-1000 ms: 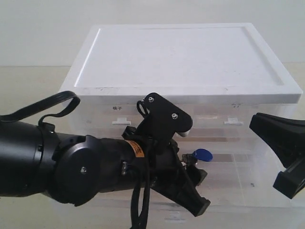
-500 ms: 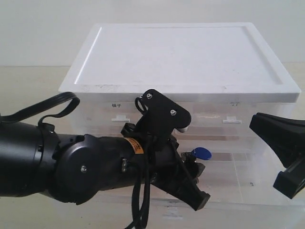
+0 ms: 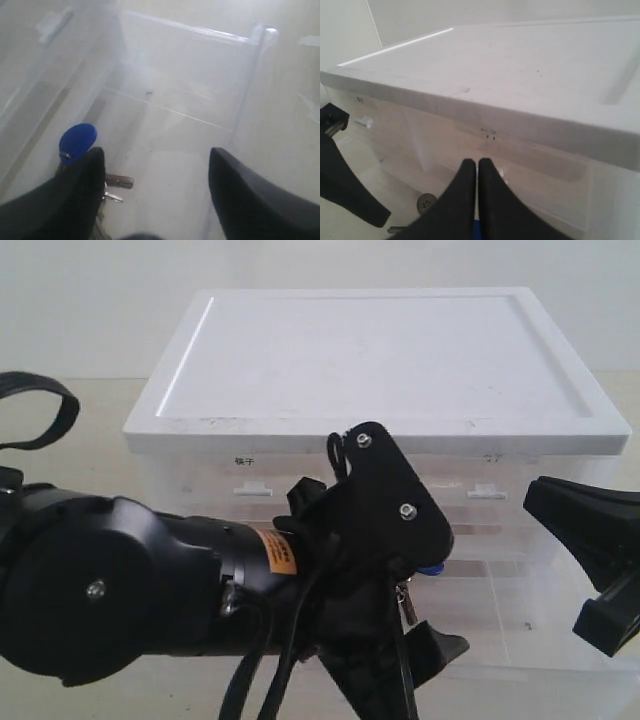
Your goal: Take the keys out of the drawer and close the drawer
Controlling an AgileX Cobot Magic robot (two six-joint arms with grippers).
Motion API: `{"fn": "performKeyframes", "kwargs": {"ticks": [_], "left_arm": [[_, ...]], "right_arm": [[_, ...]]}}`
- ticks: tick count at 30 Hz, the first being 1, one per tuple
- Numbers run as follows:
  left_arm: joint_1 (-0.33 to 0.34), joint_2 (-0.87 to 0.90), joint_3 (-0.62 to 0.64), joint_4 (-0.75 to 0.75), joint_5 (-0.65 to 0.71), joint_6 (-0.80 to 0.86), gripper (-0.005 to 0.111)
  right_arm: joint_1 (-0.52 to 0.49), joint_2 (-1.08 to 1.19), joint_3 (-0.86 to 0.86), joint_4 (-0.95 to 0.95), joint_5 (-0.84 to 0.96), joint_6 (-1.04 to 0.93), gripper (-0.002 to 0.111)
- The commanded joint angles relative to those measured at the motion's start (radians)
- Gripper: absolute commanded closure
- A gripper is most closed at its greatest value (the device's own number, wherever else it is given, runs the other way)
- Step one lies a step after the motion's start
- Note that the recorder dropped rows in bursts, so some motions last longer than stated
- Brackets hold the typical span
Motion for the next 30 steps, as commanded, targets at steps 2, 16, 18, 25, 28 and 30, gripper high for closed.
{"fn": "performKeyframes", "kwargs": {"ticks": [2,16,18,25,28,30], "left_arm": [[-0.002,-0.02,-0.081,0.241,0.168,0.013,0.051],[-0.002,0.099,-0.177,0.482,0.52,-0.151,0.071],[-0.002,0.104,-0.177,0.482,0.513,-0.151,0.085],[-0.004,0.1,-0.177,0.453,0.562,-0.151,0.102],[-0.016,0.096,-0.177,0.404,0.581,-0.151,0.102],[-0.039,0.091,-0.177,0.395,0.594,-0.151,0.102]], "right_arm": [[0.0,0.003,-0.006,-0.003,-0.004,-0.004,0.109],[0.0,0.003,-0.006,-0.009,-0.004,-0.001,0.109],[0.0,0.003,-0.006,-0.009,-0.004,-0.001,0.109],[0.0,0.003,-0.006,-0.009,-0.004,-0.001,0.109],[0.0,0.003,-0.006,-0.009,-0.004,-0.001,0.109],[0.0,0.003,-0.006,-0.009,-0.004,-0.001,0.109]]}}
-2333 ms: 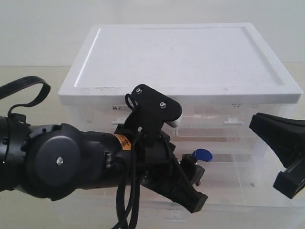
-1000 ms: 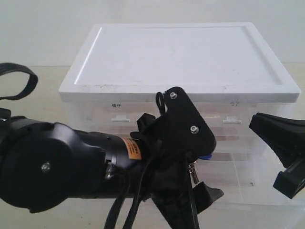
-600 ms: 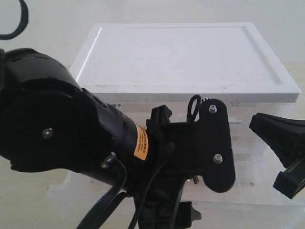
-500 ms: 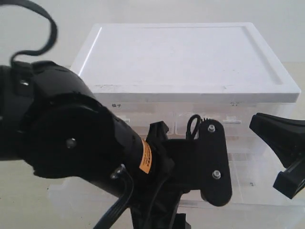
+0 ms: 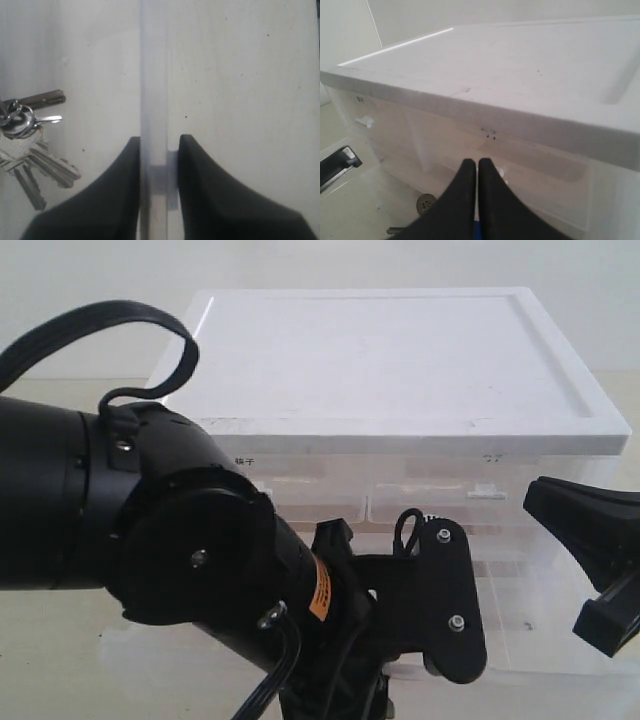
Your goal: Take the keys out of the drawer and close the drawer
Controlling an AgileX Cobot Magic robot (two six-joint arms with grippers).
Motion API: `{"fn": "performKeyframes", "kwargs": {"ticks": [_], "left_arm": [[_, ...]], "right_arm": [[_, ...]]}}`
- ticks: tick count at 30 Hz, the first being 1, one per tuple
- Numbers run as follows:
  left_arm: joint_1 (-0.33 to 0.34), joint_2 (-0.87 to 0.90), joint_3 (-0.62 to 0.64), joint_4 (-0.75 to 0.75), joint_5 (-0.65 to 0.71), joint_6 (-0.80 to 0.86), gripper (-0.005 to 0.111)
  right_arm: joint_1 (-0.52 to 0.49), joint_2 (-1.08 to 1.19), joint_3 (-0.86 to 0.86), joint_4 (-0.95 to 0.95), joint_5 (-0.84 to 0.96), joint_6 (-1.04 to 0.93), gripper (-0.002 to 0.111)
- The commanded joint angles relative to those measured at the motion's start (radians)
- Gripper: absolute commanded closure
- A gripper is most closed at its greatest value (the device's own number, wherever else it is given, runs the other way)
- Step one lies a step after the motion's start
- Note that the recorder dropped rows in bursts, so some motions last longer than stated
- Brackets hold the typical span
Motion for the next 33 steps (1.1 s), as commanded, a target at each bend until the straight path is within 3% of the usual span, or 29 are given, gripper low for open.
{"fn": "performKeyframes", "kwargs": {"ticks": [1,6,14,17,21,24,29,33], "left_arm": [[-0.054,-0.015,-0.003,-0.063,0.066,-0.008,0.102],[-0.096,-0.035,-0.003,-0.062,0.062,-0.004,0.102],[-0.081,-0.036,-0.003,-0.057,0.027,-0.024,0.1],[-0.081,-0.036,-0.003,-0.055,0.027,-0.027,0.085],[-0.081,-0.037,-0.011,-0.055,0.027,-0.042,0.055],[-0.081,-0.053,-0.029,-0.055,0.029,-0.05,0.041],[-0.081,-0.119,-0.036,-0.062,-0.035,-0.066,0.04],[-0.059,-0.153,-0.036,0.003,-0.179,-0.265,0.04]], "right_arm": [[0.0,0.003,-0.006,-0.007,-0.004,-0.001,0.109],[0.0,0.003,-0.006,-0.007,-0.004,-0.001,0.109],[0.0,0.003,-0.006,-0.007,0.0,-0.001,0.109],[0.0,0.003,-0.006,-0.007,0.006,-0.001,0.109],[0.0,0.003,-0.006,-0.007,0.006,-0.001,0.109],[0.0,0.003,-0.006,-0.007,0.006,-0.001,0.109],[0.0,0.003,-0.006,-0.007,0.006,-0.001,0.109],[0.0,0.003,-0.006,-0.007,0.006,-0.001,0.109]]}}
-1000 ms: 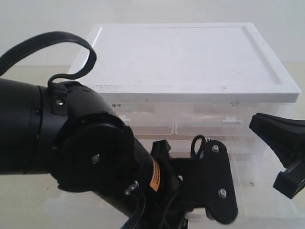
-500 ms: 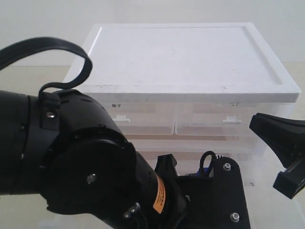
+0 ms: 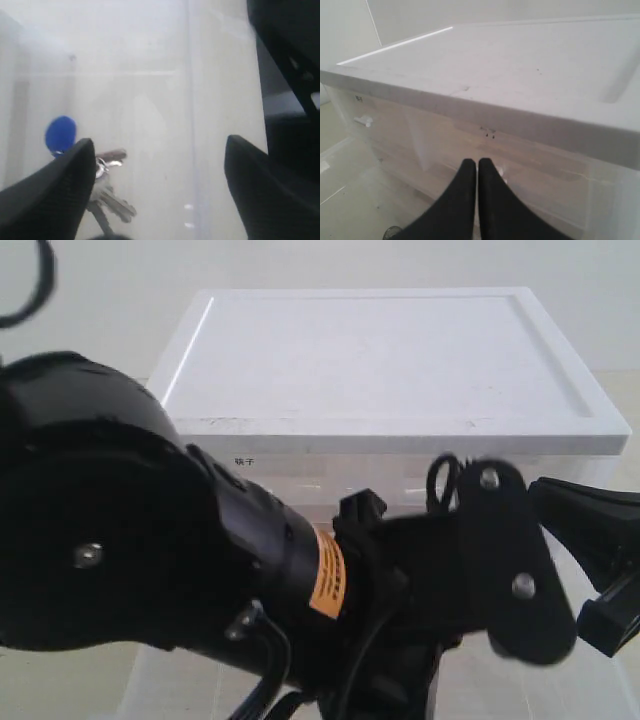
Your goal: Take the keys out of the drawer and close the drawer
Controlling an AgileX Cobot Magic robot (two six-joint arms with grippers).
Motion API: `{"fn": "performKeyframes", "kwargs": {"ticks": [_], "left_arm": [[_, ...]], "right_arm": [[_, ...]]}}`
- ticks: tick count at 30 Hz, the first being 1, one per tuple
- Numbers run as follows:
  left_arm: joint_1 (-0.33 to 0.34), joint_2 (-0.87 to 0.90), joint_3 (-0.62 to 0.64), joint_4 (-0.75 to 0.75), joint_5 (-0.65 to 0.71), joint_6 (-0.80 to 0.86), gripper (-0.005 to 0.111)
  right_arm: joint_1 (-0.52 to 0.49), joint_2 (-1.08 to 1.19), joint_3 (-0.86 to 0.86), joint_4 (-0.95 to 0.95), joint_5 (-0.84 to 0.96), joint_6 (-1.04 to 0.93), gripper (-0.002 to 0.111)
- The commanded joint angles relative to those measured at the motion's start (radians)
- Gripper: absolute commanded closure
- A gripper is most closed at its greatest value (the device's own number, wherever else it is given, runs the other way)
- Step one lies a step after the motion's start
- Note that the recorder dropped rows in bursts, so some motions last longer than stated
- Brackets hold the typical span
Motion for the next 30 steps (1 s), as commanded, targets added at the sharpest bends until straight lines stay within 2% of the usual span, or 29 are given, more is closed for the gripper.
{"fn": "performKeyframes", "kwargs": {"ticks": [1,4,6,13,23,26,30], "left_arm": [[0.031,-0.03,-0.007,0.093,-0.145,-0.216,0.04],[0.073,0.007,-0.007,0.204,-0.147,-0.373,0.04],[0.099,0.05,-0.007,0.243,-0.122,-0.413,0.04],[0.109,0.194,-0.007,0.243,-0.159,-0.368,0.04],[0.113,0.249,-0.007,0.243,-0.182,-0.348,0.042],[0.113,0.252,-0.007,0.244,-0.159,-0.325,0.059],[0.113,0.252,-0.007,0.244,-0.101,-0.259,0.103]], "right_arm": [[0.0,0.003,-0.006,-0.007,0.002,-0.001,0.109],[0.0,0.003,-0.006,-0.007,0.002,0.007,0.109],[0.0,0.003,-0.006,-0.007,0.002,0.008,0.109],[0.0,0.003,-0.006,-0.007,0.015,0.01,0.109],[0.0,0.003,-0.006,-0.007,0.011,0.01,0.109],[0.0,0.003,-0.006,-0.007,0.011,0.01,0.109],[0.0,0.003,-0.006,-0.007,0.011,0.01,0.109]]}}
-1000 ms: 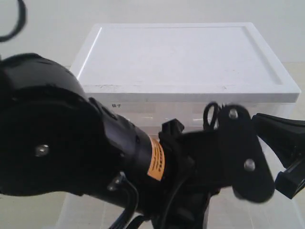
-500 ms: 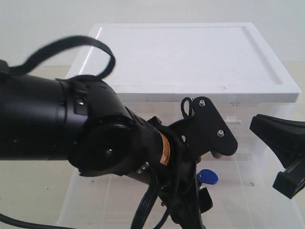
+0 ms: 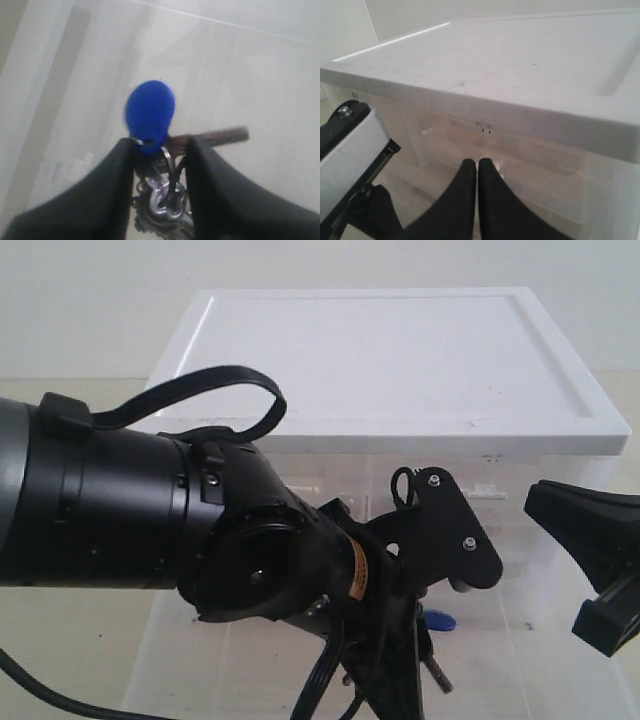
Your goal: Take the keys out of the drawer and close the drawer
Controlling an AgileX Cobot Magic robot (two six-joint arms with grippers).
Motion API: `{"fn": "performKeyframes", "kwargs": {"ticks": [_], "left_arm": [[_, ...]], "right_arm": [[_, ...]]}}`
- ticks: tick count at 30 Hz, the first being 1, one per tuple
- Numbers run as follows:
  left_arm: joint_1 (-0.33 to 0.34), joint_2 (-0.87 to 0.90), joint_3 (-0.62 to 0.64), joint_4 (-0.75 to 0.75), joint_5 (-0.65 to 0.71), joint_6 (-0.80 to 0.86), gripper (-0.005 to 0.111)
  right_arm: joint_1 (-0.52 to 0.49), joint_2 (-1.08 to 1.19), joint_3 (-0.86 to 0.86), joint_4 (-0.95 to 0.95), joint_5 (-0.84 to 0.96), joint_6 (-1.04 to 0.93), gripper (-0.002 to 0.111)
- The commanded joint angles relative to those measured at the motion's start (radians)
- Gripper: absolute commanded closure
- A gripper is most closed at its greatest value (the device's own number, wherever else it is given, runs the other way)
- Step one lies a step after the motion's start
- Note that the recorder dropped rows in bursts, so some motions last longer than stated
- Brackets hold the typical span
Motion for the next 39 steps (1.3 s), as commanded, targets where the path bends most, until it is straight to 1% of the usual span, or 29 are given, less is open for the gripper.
{"fn": "performKeyframes", "kwargs": {"ticks": [1,8,20,23,25,27,29,32,33,34,36,39], "left_arm": [[0.003,0.009,0.001,0.007,0.078,0.089,0.102],[0.003,-0.028,0.001,0.018,0.076,0.114,0.102],[0.003,-0.257,0.001,0.082,0.087,0.105,0.102],[0.003,-0.28,0.001,0.046,0.132,0.093,0.102],[0.003,-0.27,0.001,-0.005,0.148,0.063,0.101],[0.003,-0.25,0.001,-0.02,0.17,0.063,0.095],[0.003,-0.214,0.001,-0.02,0.172,0.061,0.078],[0.003,-0.151,0.001,-0.02,0.138,0.061,0.048],[0.003,-0.13,0.001,-0.02,0.122,0.061,0.041],[0.003,-0.109,0.001,-0.02,0.104,0.064,0.037],[0.003,-0.061,0.001,-0.02,0.063,0.085,0.036],[0.005,-0.021,0.001,0.016,0.042,0.088,0.041]], "right_arm": [[0.0,0.003,-0.006,-0.005,-0.005,0.001,0.109],[0.0,0.003,-0.006,-0.005,-0.005,0.001,0.109],[0.0,0.003,-0.006,-0.003,-0.005,0.001,0.109],[0.0,0.003,-0.006,-0.003,-0.005,0.001,0.109],[0.0,0.003,-0.006,-0.003,-0.005,0.001,0.109],[0.0,0.003,-0.006,-0.003,-0.005,0.001,0.109],[0.0,0.003,-0.006,-0.003,-0.005,0.001,0.109],[0.0,0.003,-0.006,-0.003,-0.005,0.001,0.109],[0.0,0.003,-0.006,-0.003,-0.005,0.001,0.109],[0.0,0.003,-0.006,-0.003,-0.005,0.001,0.109],[0.0,0.003,-0.006,-0.003,-0.005,0.001,0.109],[0.0,0.003,-0.006,-0.003,-0.005,0.005,0.109]]}}
